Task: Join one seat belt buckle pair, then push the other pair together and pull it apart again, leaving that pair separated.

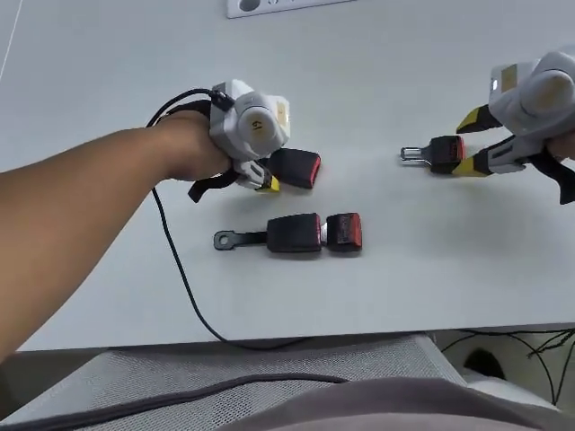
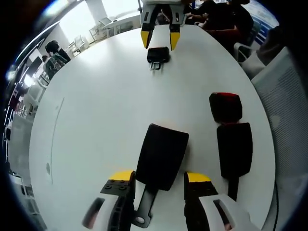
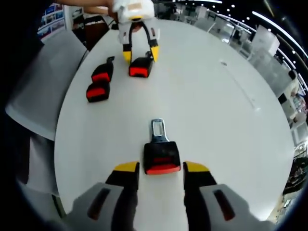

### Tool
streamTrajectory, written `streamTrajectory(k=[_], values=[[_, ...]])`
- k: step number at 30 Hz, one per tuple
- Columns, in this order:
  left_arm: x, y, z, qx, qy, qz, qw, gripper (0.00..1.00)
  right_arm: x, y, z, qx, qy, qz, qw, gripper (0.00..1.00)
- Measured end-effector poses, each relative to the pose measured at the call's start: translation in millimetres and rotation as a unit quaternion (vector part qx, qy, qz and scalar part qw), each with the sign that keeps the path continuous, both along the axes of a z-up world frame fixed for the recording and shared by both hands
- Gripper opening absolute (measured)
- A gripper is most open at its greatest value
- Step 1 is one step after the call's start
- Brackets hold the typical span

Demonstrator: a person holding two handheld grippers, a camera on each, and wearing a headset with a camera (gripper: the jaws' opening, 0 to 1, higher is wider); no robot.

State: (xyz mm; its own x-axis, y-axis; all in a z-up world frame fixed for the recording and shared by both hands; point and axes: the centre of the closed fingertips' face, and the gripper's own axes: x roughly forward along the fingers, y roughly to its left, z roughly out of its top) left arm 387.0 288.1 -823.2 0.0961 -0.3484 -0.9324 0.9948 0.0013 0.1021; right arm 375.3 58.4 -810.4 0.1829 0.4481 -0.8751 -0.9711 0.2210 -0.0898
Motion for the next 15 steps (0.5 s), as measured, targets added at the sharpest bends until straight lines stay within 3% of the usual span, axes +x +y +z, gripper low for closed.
streamTrajectory(k=[11,15], values=[[5.8,0.9,-1.2,-0.007,0.001,0.010,0.9999,0.35,3.7,5.1,-12.7,-0.006,0.018,0.022,0.9996,0.33],[7.4,2.0,-1.9,-0.010,0.005,0.038,0.9992,0.33,3.7,5.2,-12.8,-0.007,0.018,0.034,0.9992,0.33]])
